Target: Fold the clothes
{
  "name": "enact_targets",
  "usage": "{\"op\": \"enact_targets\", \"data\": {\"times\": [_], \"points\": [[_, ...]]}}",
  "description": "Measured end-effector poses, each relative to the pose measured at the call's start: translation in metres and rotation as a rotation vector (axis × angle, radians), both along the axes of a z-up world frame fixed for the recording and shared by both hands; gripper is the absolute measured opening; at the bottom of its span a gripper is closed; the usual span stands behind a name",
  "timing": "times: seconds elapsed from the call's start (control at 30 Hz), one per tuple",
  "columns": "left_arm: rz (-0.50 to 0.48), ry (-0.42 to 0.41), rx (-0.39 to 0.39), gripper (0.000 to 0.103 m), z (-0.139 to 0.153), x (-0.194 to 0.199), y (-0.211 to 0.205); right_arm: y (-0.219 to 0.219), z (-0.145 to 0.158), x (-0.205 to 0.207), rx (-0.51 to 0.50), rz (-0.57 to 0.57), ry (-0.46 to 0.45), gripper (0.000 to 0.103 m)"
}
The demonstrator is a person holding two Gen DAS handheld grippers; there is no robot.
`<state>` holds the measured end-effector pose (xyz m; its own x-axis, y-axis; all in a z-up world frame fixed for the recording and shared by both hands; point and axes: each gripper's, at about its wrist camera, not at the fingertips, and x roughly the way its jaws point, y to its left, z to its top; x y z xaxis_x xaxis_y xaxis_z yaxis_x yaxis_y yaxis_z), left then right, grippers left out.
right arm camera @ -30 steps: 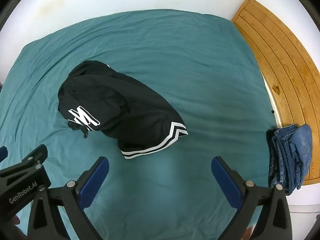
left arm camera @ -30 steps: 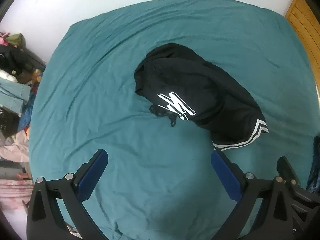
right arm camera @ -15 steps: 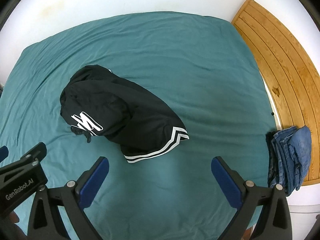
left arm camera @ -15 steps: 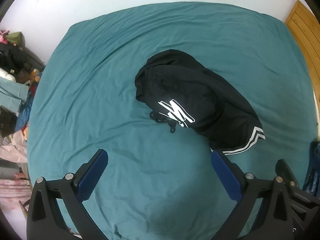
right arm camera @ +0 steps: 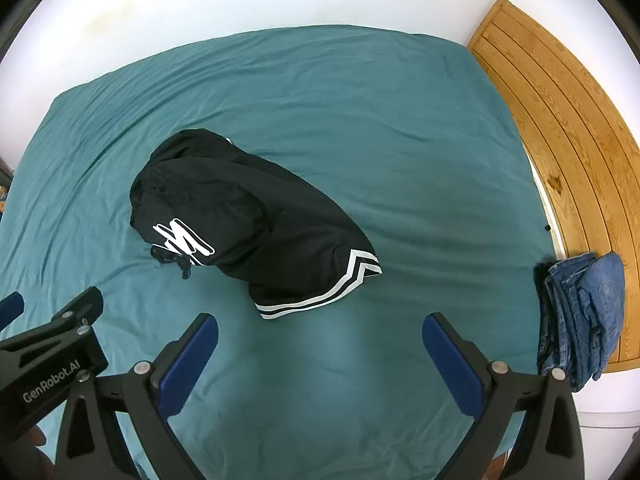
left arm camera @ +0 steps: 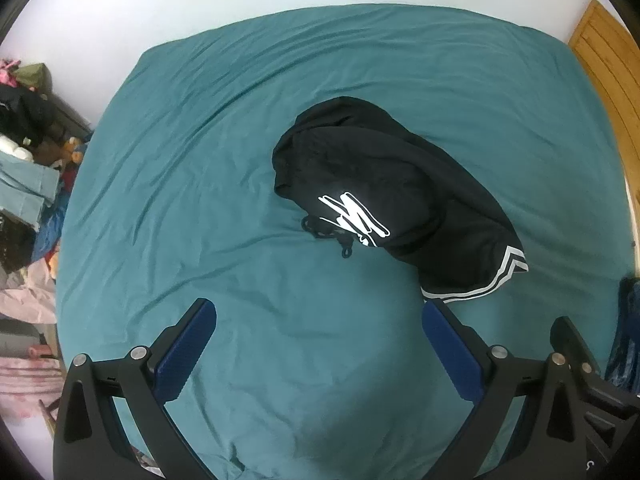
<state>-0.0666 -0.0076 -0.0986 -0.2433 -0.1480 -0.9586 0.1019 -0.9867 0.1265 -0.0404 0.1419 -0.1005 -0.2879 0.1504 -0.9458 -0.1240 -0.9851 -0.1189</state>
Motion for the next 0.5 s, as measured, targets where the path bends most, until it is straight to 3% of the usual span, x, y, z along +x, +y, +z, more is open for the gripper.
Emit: {"op": "enact_targets", "data": {"times": [0.37,0.5], "points": [[-0.012,0.024,-0.007,0.103,0.005,0.004,-0.003,0.006,0.012,0.006,-0.019,0.002,0.035,0.103],[-0.014,0.051,-0.002,0.103,0.002,0.006,-0.006,0.017,0.018,0.009,-0.06,0.004,0.097,0.103]]}}
